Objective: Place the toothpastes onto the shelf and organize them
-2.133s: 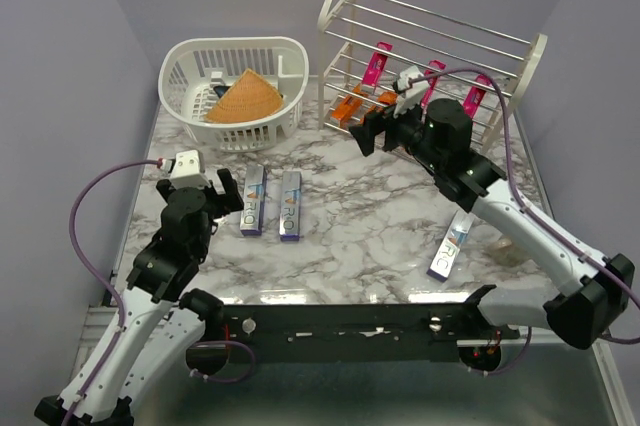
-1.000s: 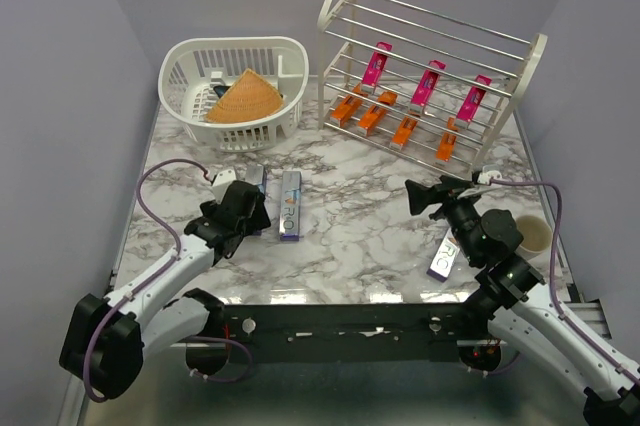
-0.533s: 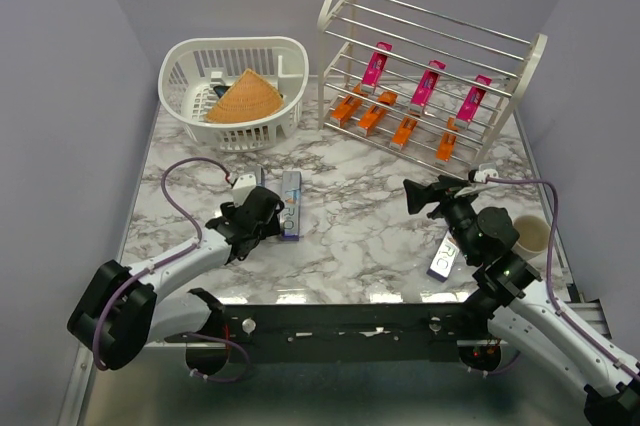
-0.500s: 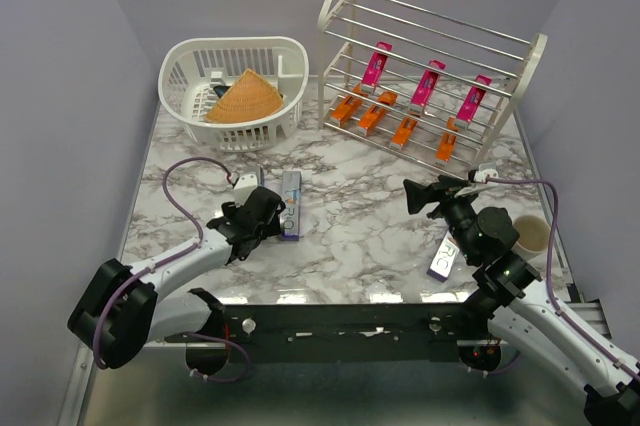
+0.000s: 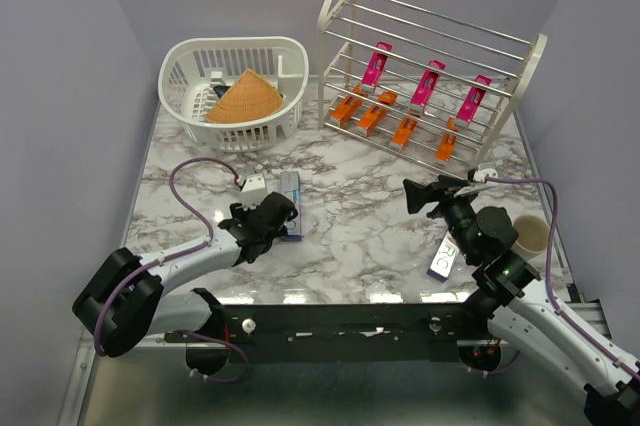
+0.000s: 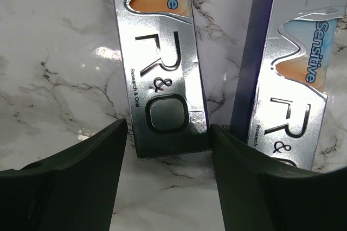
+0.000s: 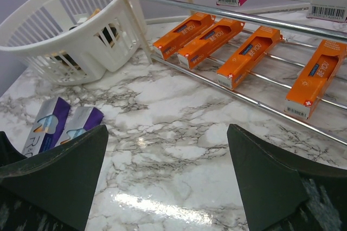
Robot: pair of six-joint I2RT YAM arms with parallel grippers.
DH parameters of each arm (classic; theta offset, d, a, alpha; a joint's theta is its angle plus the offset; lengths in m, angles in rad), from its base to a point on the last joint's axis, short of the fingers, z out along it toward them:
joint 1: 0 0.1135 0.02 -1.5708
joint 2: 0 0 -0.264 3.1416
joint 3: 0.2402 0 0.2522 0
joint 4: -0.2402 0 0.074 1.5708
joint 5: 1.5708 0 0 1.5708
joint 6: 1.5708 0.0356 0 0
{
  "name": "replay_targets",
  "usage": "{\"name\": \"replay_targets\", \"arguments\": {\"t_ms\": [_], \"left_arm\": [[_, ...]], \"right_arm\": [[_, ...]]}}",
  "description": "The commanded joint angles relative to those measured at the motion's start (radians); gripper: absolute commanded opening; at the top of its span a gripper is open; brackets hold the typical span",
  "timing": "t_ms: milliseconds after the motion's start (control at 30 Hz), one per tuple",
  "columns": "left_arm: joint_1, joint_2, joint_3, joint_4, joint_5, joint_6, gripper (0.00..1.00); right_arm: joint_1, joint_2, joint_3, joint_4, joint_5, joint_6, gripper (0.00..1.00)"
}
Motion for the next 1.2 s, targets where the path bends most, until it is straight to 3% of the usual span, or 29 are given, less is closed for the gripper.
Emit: {"name": "replay_targets", "arguments": {"t_ms": [0, 233, 500, 867, 1167], "left_arm": [[-0.004, 0.016, -0.023, 0.037, -0.116, -0.129, 0.74], [-0.015, 0.031, -0.058, 0.116, -0.123, -0.144, 0.68], [-0.041, -0.058, -0.075, 0.061, -0.149, -0.174, 0.45], [-0.095, -0.325, 0.031, -0.169, -0.104, -0.109, 0.39], [-0.136, -0.486, 0.172, -0.207, 0.035, 0.111, 0.35]], "right_arm": [[0.000, -0.001, -0.016, 0.029, 0.031, -0.005, 0.99], [0.000, 0.003, -0.018, 0.032, 0.034, -0.008, 0.99], [0.000, 0.003, -0.022, 0.037, 0.045, -0.008, 0.99], [0.000, 0.002, -0.024, 0.037, 0.048, -0.005, 0.99], [0.000, 0.003, -0.024, 0.041, 0.035, -0.003, 0.99]]}}
